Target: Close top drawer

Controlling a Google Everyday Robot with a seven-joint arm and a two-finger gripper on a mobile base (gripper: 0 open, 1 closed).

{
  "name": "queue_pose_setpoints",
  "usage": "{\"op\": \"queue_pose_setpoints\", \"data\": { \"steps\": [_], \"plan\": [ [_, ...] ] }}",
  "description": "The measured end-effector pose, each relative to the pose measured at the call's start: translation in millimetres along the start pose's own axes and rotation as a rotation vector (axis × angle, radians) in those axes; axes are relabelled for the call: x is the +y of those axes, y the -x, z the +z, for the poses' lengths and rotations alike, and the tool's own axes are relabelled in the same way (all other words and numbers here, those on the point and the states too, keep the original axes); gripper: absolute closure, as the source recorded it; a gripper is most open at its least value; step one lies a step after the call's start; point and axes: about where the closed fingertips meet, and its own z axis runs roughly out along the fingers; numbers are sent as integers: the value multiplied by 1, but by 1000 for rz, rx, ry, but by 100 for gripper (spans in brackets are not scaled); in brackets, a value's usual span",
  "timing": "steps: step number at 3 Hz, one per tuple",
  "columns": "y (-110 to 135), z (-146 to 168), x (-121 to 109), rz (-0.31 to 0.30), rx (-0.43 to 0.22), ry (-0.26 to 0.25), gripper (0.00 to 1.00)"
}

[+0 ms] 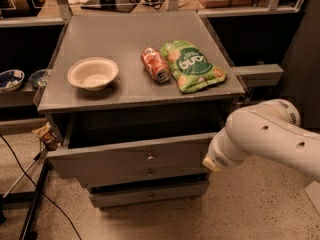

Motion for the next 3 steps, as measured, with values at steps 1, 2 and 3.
{"op": "queue_pose_setpoints", "data": {
  "steps": [1, 2, 3],
  "plan": [
    [5, 12, -2, 32, 3, -4, 100],
    [28, 20, -14, 40, -22, -34, 100],
    [40, 23, -19, 43, -40, -48, 100]
  ]
}}
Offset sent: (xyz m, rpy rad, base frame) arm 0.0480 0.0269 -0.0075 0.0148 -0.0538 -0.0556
